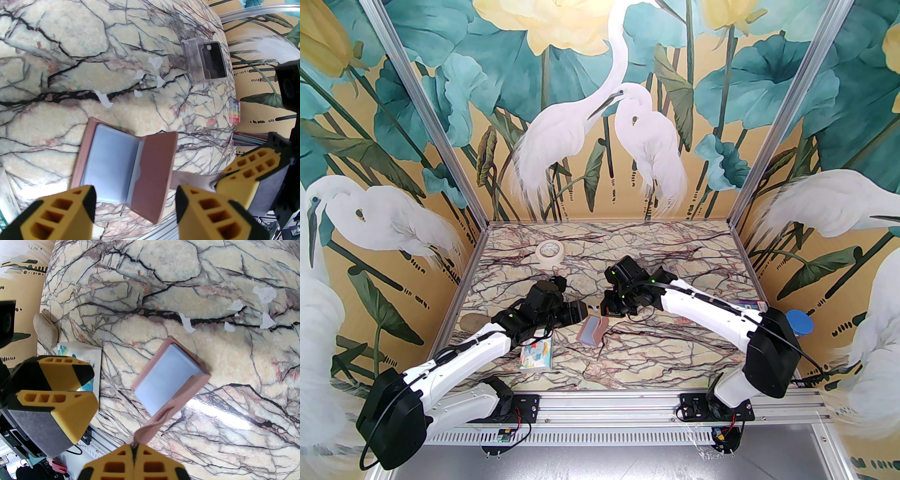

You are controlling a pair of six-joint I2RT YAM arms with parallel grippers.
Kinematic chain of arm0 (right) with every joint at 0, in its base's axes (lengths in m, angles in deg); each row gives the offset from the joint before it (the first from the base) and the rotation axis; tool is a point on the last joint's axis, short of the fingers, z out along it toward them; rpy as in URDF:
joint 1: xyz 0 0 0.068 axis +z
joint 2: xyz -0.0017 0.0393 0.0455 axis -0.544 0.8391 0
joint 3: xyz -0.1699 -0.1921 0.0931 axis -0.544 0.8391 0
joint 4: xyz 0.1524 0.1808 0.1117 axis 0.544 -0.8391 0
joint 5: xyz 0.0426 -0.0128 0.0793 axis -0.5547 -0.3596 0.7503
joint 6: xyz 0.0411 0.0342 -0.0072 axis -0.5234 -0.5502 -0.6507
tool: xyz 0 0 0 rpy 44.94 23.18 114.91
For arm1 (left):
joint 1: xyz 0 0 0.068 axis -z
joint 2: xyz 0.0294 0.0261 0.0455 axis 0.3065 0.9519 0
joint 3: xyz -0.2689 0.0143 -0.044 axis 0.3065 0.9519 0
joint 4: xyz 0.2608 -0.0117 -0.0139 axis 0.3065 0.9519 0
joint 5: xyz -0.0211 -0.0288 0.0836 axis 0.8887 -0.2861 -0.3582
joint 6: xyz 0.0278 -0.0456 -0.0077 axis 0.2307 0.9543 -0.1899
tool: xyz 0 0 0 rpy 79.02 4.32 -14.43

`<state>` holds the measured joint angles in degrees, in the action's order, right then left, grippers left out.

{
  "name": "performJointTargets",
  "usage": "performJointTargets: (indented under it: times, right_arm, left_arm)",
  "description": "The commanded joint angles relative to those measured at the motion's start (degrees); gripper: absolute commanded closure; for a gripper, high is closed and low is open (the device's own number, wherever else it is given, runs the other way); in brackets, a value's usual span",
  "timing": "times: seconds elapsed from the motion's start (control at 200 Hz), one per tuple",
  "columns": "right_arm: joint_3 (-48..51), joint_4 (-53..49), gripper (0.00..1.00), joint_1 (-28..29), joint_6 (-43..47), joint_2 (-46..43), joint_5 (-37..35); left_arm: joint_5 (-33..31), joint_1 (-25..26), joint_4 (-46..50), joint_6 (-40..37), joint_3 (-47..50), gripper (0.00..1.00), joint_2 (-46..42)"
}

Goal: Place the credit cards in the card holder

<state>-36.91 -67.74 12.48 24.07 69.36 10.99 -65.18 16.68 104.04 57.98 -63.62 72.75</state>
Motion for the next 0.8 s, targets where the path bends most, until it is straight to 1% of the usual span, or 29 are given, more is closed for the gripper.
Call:
performJointTargets:
  times: [0.0,0.11,0.28,0.37,0.555,0.69,0.795]
  right_arm:
    - [2.09,0.81,1.0,-0.34,-0.74,-1.45,-2.23]
    - [4.51,0.63,1.0,-1.02,-0.48,-2.4,-3.26]
    - [7.76,0.69,1.0,-1.97,0.2,-4.76,-4.6]
    - [9.37,1.34,1.0,-2.63,0.38,-5.64,-4.58]
    - [11.23,2.05,1.0,-3.58,0.51,-5.91,-4.2]
    - [11.89,2.16,1.0,-4.03,0.75,-5.91,-4.57]
    - [12.38,1.57,1.0,-4.21,0.99,-5.84,-6.53]
  left_arm:
    - [-1.49,0.0,0.93,0.59,1.23,0.49,-1.36]
    - [0.13,0.02,-0.77,0.99,1.85,0.61,-0.81]
    - [5.86,0.02,-4.27,1.04,1.97,0.79,2.9]
    - [8.0,0.28,-6.47,1.0,2.28,0.86,4.63]
    - [10.63,1.23,-10.5,1.09,2.18,0.92,7.71]
    - [9.96,3.26,-11.7,0.68,1.25,0.93,11.14]
    - [8.69,4.53,-12.8,0.99,1.04,0.94,13.63]
